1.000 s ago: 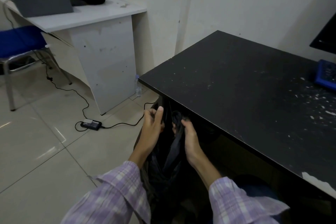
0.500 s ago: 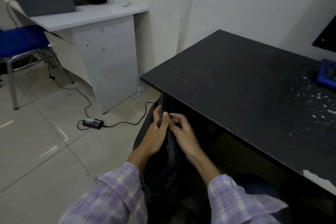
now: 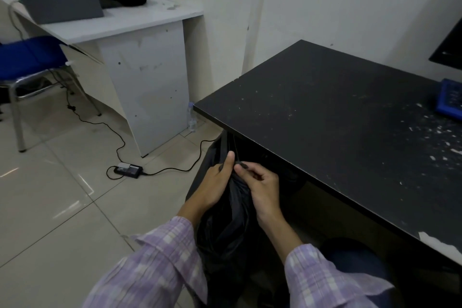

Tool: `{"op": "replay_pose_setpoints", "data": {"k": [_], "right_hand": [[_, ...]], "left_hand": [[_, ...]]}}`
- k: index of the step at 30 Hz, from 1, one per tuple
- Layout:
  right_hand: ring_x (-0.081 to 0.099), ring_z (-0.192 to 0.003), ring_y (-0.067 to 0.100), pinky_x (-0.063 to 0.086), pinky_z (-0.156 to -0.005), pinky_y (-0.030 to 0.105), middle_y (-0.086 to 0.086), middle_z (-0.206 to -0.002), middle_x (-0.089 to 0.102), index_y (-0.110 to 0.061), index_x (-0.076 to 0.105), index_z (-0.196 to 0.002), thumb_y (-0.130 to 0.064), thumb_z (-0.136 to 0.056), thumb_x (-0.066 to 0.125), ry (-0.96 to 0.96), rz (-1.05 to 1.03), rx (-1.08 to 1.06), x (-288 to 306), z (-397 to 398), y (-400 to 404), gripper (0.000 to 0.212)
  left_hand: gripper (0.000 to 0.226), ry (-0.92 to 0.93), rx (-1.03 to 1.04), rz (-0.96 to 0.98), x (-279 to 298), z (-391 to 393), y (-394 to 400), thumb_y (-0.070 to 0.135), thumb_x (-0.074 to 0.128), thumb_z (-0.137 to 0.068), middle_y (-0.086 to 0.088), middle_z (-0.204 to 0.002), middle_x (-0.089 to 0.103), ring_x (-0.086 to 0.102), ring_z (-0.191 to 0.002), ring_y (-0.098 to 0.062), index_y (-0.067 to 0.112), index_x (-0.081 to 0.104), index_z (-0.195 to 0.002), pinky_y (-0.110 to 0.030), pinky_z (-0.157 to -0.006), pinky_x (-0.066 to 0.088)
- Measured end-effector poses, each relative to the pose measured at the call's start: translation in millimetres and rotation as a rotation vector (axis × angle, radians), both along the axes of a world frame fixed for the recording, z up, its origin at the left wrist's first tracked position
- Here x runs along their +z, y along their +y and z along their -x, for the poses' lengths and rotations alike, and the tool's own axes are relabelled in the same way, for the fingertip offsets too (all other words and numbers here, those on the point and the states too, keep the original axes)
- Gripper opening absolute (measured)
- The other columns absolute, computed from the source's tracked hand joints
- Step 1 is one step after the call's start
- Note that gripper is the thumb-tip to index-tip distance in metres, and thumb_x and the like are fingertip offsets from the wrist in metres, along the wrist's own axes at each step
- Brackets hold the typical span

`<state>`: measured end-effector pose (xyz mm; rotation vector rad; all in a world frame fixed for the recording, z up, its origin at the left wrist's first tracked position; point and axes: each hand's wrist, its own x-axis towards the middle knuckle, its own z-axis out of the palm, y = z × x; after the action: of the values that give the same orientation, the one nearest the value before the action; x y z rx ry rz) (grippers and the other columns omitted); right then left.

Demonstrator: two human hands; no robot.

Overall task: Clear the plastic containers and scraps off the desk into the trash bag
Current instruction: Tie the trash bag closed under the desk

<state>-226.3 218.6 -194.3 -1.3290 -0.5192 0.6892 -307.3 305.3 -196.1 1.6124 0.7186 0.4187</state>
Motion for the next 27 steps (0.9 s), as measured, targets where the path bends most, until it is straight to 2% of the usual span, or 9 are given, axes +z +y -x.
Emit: {"op": "replay_pose_setpoints", "data": {"k": [5,8,11,14,16,19,21,24,27], "right_hand": [[0.053,-0.072,0.019,0.044,-0.073,0.034,0.017,-0.072,0.057,-0.019,0.075,-0.080,-0.015,-0.075,0.078,-0.195,0.009,0.083,3,-7,-5,0.006],[0.061,-0.078,0.020,0.049,-0.078,0.036,0.025,-0.079,0.063,-0.018,0.076,-0.083,-0.020,-0.078,0.076,-0.228,0.012,0.143,7,-10,-11,0.005],[0.068,-0.095,0.025,0.051,-0.088,0.037,0.018,-0.090,0.072,-0.007,0.076,-0.088,-0.021,-0.085,0.069,-0.137,0.034,0.263,11,-13,-14,0.015],[0.068,-0.090,0.018,0.053,-0.085,0.026,0.015,-0.090,0.073,-0.001,0.074,-0.086,-0.009,-0.079,0.074,-0.016,0.110,0.284,14,-13,-13,0.011],[0.065,-0.086,0.014,0.052,-0.080,0.021,0.008,-0.087,0.069,-0.004,0.069,-0.085,-0.007,-0.074,0.078,0.026,0.210,0.282,12,-14,-11,0.014],[0.067,-0.089,0.021,0.053,-0.082,0.029,0.010,-0.094,0.069,-0.004,0.063,-0.096,-0.017,-0.074,0.079,0.215,0.373,0.394,9,-16,-11,0.030],[0.068,-0.098,0.026,0.053,-0.088,0.032,0.018,-0.105,0.070,-0.001,0.065,-0.105,-0.018,-0.078,0.075,0.257,0.429,0.486,11,-18,-13,0.034],[0.065,-0.104,0.028,0.049,-0.095,0.034,0.022,-0.111,0.068,0.003,0.065,-0.108,-0.018,-0.082,0.072,0.186,0.500,0.576,13,-21,-14,0.034],[0.066,-0.104,0.023,0.047,-0.101,0.034,0.014,-0.108,0.071,-0.001,0.068,-0.108,-0.026,-0.078,0.076,0.063,0.580,0.647,8,-24,-12,0.041]], "left_hand": [[0.066,0.033,-0.029,-0.026,-2,-13,10,0.054,0.026,-0.096,-0.005,-0.085,0.072,0.067,-0.085,-0.014,0.010,0.074,-0.084,-0.030,-0.086,0.048],[0.067,-0.010,-0.053,-0.030,-1,-18,10,0.052,0.027,-0.097,-0.007,-0.075,0.068,0.064,-0.075,-0.014,0.006,0.070,-0.075,-0.032,-0.082,0.047],[0.067,-0.112,0.017,-0.015,-10,-18,6,0.053,0.026,-0.097,-0.007,-0.073,0.063,0.060,-0.074,-0.014,0.003,0.065,-0.076,-0.030,-0.077,0.045],[0.069,-0.191,0.069,-0.087,-25,-16,1,0.073,0.026,-0.084,-0.005,-0.073,0.060,0.056,-0.070,-0.011,0.014,0.061,-0.078,-0.026,-0.068,0.044],[0.068,-0.234,0.092,-0.185,-27,-15,-2,0.081,0.027,-0.076,-0.001,-0.070,0.056,0.053,-0.065,-0.004,0.020,0.057,-0.083,-0.019,-0.061,0.042],[0.079,-0.291,0.135,-0.315,-21,-14,-2,0.083,0.024,-0.075,0.005,-0.062,0.048,0.046,-0.054,-0.002,0.011,0.053,-0.090,-0.013,-0.053,0.035],[0.077,-0.268,0.135,-0.419,-23,-12,0,0.082,0.022,-0.077,0.010,-0.060,0.046,0.045,-0.052,-0.001,0.012,0.052,-0.094,-0.015,-0.056,0.031],[0.071,-0.156,0.039,-0.513,-28,-5,2,0.081,0.014,-0.078,0.014,-0.068,0.050,0.049,-0.065,0.000,0.023,0.049,-0.100,-0.023,-0.073,0.032],[0.081,-0.045,-0.174,-0.638,-22,0,8,0.080,0.004,-0.079,0.017,-0.074,0.055,0.051,-0.071,-0.009,0.019,0.055,-0.098,-0.023,-0.083,0.030]]}}
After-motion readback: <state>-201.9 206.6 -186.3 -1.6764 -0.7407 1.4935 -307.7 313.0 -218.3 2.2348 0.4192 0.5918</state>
